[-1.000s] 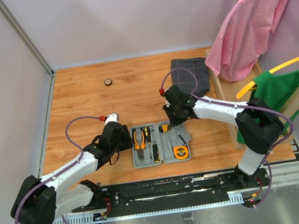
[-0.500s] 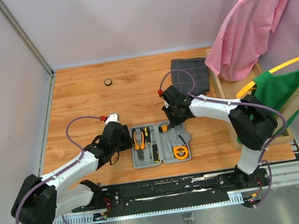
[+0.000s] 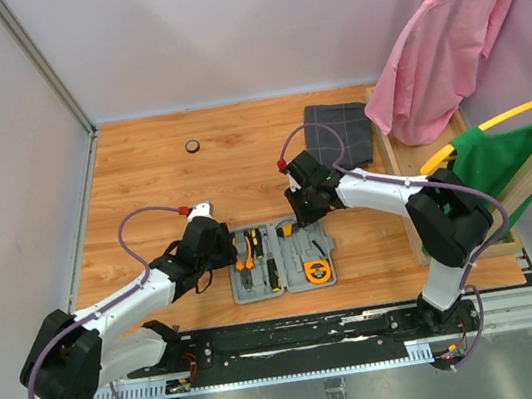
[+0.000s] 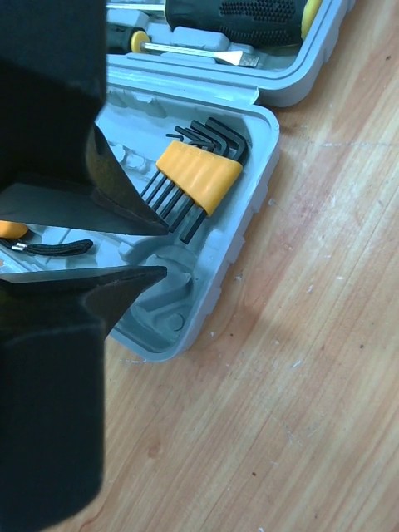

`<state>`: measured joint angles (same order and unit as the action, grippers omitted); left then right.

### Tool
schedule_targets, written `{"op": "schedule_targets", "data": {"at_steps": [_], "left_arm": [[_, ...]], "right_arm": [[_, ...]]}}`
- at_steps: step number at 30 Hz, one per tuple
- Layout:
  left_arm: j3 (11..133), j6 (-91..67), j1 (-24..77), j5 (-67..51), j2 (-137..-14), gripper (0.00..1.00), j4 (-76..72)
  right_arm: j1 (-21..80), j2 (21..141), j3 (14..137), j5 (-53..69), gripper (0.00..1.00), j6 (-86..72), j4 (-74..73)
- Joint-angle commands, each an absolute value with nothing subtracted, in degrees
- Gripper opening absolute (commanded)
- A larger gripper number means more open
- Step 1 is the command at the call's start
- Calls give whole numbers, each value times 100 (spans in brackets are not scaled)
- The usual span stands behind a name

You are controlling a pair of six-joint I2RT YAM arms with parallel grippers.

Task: Sort the tools into containers
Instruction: Adjust the engineering item in the storage box.

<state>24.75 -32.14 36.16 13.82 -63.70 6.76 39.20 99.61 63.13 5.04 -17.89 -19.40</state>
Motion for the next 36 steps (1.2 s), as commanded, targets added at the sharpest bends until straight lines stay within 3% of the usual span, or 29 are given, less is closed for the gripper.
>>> {"op": "schedule_targets", "data": {"at_steps": [1, 17, 26, 36], "left_arm": [[2520, -3148, 3568, 1348, -6431, 56, 499], [2588, -3138, 3568, 1441, -6278, 56, 607], [2996, -2967, 3365, 1583, -5965, 57, 854], [4440, -2286, 2341, 1409, -6591, 68, 803]], "right_arm": [[3832, 9725, 6261, 866, 23, -1691, -1714], [3828, 9105, 5848, 1084, 26, -1585, -1777], [3832, 8037, 5343, 199, 47, -1486, -1843], [3829, 6707, 4387, 164, 64, -1598, -1824]]}}
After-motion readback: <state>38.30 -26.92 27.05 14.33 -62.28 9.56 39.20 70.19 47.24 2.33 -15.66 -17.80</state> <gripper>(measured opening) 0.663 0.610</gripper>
